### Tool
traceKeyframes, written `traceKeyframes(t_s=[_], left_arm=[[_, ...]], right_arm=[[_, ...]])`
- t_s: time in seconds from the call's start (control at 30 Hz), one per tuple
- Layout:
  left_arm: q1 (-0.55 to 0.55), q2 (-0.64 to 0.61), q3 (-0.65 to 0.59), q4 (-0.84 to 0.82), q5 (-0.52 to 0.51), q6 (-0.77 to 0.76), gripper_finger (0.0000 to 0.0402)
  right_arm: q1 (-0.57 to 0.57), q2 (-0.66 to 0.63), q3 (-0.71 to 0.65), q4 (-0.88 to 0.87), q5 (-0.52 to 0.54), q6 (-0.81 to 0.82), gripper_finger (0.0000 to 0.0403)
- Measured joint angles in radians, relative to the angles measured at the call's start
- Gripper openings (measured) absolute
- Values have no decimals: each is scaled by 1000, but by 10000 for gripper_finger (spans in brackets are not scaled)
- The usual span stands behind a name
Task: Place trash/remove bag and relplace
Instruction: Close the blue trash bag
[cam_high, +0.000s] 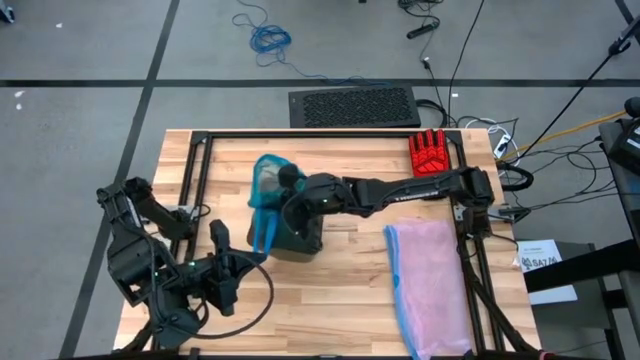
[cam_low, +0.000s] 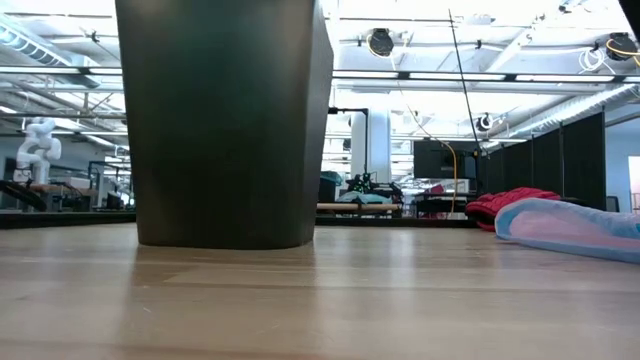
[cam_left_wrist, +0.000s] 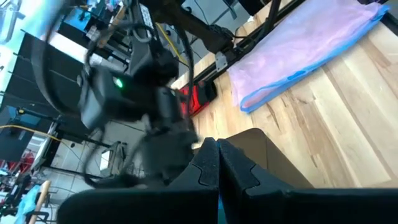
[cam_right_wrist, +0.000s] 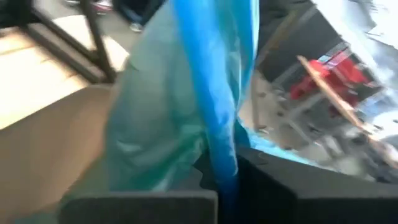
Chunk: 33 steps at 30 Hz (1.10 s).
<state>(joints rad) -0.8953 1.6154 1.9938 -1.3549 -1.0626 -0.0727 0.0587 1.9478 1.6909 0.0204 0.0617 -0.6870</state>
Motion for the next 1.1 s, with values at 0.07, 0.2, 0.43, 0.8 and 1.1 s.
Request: traceKeyframes(t_s=[0.07, 0.2, 0.43, 0.8, 1.1], left_arm=[[-4, 0, 0, 0, -3, 0, 0], [-6, 0, 1, -3, -19, 0, 0], [-5, 0, 1, -6, -37, -24, 0], [-1, 0, 1, -27, -60, -79, 0], [5, 0, 1, -42, -83, -131, 0]], right_arm=[[10, -19, 0, -6, 37, 5, 9], [29, -48, 0, -50, 55, 19, 35], [55, -85, 1, -119, 125, 89, 128], [115, -250, 2, -276, 383, 77, 233], [151, -338, 2, -604, 291, 346, 132]])
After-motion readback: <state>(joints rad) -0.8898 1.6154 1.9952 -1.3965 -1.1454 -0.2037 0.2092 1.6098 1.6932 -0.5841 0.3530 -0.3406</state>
